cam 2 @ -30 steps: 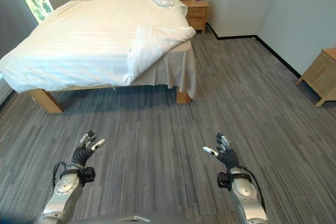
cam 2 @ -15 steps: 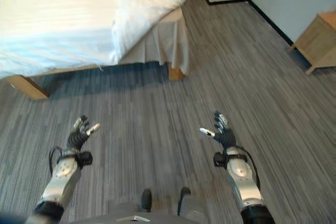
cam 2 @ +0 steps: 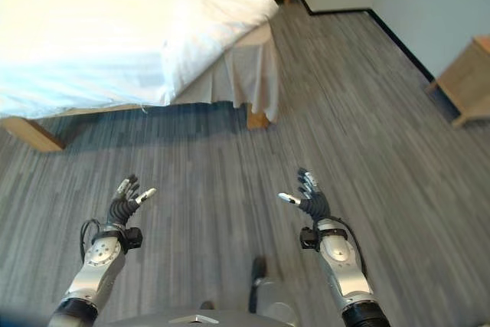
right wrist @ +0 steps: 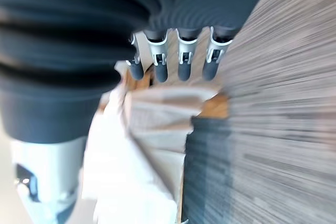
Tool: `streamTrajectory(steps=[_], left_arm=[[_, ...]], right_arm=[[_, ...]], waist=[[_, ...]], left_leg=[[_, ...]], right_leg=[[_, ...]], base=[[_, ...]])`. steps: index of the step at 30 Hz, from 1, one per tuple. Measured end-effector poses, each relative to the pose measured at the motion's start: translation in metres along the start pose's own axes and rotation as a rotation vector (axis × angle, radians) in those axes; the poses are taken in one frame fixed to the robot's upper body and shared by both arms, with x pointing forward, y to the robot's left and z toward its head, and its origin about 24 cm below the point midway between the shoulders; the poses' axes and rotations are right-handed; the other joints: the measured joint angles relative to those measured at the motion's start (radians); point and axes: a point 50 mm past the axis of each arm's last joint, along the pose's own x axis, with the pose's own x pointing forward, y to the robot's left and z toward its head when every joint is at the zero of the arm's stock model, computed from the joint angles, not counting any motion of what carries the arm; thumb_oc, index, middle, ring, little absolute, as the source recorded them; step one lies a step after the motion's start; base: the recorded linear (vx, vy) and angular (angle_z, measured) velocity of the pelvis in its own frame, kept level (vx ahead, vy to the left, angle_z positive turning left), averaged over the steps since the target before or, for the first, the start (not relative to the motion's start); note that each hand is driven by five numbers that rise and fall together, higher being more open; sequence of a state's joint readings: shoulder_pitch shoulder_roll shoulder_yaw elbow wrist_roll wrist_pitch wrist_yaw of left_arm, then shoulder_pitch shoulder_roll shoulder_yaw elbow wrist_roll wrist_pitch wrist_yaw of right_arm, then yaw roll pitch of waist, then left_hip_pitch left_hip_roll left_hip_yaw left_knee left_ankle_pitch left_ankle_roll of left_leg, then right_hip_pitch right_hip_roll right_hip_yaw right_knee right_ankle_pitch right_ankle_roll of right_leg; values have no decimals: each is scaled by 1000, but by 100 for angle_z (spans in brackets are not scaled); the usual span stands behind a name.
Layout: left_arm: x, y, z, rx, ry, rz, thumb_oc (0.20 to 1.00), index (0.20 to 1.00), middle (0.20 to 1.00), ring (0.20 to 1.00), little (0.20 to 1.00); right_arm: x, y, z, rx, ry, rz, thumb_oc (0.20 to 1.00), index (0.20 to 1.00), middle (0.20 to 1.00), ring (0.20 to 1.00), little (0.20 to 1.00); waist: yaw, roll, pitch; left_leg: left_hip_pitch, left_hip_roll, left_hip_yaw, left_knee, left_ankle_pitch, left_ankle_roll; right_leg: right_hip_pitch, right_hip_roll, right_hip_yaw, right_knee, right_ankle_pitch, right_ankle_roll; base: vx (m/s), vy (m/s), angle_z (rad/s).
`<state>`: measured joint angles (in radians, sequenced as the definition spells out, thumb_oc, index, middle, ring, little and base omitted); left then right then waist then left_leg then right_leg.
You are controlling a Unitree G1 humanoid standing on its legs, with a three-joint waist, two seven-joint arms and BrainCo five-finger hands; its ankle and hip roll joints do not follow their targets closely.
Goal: Making the bed.
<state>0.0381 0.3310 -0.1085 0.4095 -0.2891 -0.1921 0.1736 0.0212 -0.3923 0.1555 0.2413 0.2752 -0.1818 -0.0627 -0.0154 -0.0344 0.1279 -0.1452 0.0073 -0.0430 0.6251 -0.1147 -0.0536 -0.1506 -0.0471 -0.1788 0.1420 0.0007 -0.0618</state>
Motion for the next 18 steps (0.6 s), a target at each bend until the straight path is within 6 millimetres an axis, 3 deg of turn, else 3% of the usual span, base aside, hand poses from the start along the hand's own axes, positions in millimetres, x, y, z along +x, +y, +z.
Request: streamTrajectory(steps=[1,2,3,4,5,7,8,9,11,12,13,14,15,16,17,18], left_arm=[[3,0,6,2,-22,-13,1000,1000,1000,1000,1000],[7,0,15,14,-54,-34,1000,1000,1000,1000,1000],[11,2,22,21,-76,-34,1000,1000,1000,1000,1000],[11,5,21,29,-73,-30,1000,1000,1000,1000,1000],[8,5,18,29,-62,-33,1000,1000,1000,1000,1000],[2,6,9,30,-31,-44,1000,1000,1000,1000,1000],[0,6,6,30,-22,-46,1000,1000,1000,1000,1000],[-3,5,2,26,-11,-55,1000,1000,1000,1000,1000],[-8,2,-3,17,4,-69,1000,1000,1000,1000,1000],[-13,-2,-7,5,16,-78,1000,1000,1000,1000,1000],[-18,-5,-11,16,27,-92,1000,1000,1000,1000,1000],[-17,0,-9,40,23,-97,1000,1000,1000,1000,1000],[-17,1,-7,42,17,-97,1000,1000,1000,1000,1000],[-16,1,-5,51,7,-117,1000,1000,1000,1000,1000],[-11,-3,2,51,-16,-132,1000,1000,1000,1000,1000],[-5,-5,11,49,-51,-139,1000,1000,1000,1000,1000]], right_arm=[[2,-6,6,-29,-21,1,1000,1000,1000,1000,1000],[2,-12,8,-30,-29,-21,1000,1000,1000,1000,1000],[5,-17,8,-19,-25,-60,1000,1000,1000,1000,1000],[5,-16,3,10,-5,-87,1000,1000,1000,1000,1000],[3,-16,1,12,2,-90,1000,1000,1000,1000,1000],[-2,-22,-3,6,17,-107,1000,1000,1000,1000,1000],[-4,-23,-5,3,24,-112,1000,1000,1000,1000,1000],[-6,-22,-12,-3,55,-104,1000,1000,1000,1000,1000],[-8,-20,-15,-15,71,-84,1000,1000,1000,1000,1000],[-12,-20,-18,-20,83,-82,1000,1000,1000,1000,1000],[-19,-21,-24,-23,108,-81,1000,1000,1000,1000,1000],[-23,-9,-33,17,147,-73,1000,1000,1000,1000,1000],[-26,1,-38,33,166,-45,1000,1000,1000,1000,1000],[-28,9,-40,31,166,-15,1000,1000,1000,1000,1000],[-27,12,-38,40,153,-10,1000,1000,1000,1000,1000],[-23,15,-33,65,133,-14,1000,1000,1000,1000,1000]], waist=[[0,-2,1],[32,-18,8],[58,-39,33],[80,-83,55],[101,-87,58],[105,-54,52],[105,-38,49],[111,-20,38],[116,-13,33],[116,20,14],[122,56,-9],[126,8,-20],[133,-30,-31],[131,-49,-56],[118,-66,-75],[108,-69,-73]], left_leg=[[-121,14,5,203,126,15],[-269,21,7,409,300,45],[-361,26,9,507,261,59],[-450,63,86,411,222,69],[-427,109,181,195,218,63],[-391,139,265,-120,218,59],[-370,114,265,-240,214,51],[-326,27,233,-462,212,54],[-245,-62,260,-578,224,74],[-197,-75,289,-583,231,150],[-123,-59,307,-599,185,229],[-62,-83,299,-629,266,255],[-12,-99,296,-654,242,271],[34,-113,275,-700,249,280],[65,-124,266,-709,209,299],[81,-141,259,-686,174,292]], right_leg=[[8,17,4,19,-46,-31],[33,29,6,8,-85,-44],[70,32,7,-1,-98,-55],[164,29,4,-60,-111,-54],[225,32,-31,-103,-122,-41],[326,64,-64,-164,-158,-8],[353,75,-68,-178,-164,-3],[402,77,-67,-190,-191,42],[452,71,-54,-185,-213,78],[471,98,-37,-145,-225,98],[497,136,-18,-99,-240,121],[495,103,-1,8,-269,137],[458,69,0,143,-279,141],[399,31,-17,268,-329,143],[339,-14,-7,341,-332,167],[220,-77,8,561,-236,199]], base=[[392,-283,4],[427,-206,-4],[667,-134,-8],[701,-64,-13],[720,-8,-9],[521,71,4],[719,130,10],[550,99,6],[396,84,-7],[552,194,-8],[404,168,-5],[361,194,-13],[264,232,-16],[366,368,-9],[326,388,-1],[230,281,32]])
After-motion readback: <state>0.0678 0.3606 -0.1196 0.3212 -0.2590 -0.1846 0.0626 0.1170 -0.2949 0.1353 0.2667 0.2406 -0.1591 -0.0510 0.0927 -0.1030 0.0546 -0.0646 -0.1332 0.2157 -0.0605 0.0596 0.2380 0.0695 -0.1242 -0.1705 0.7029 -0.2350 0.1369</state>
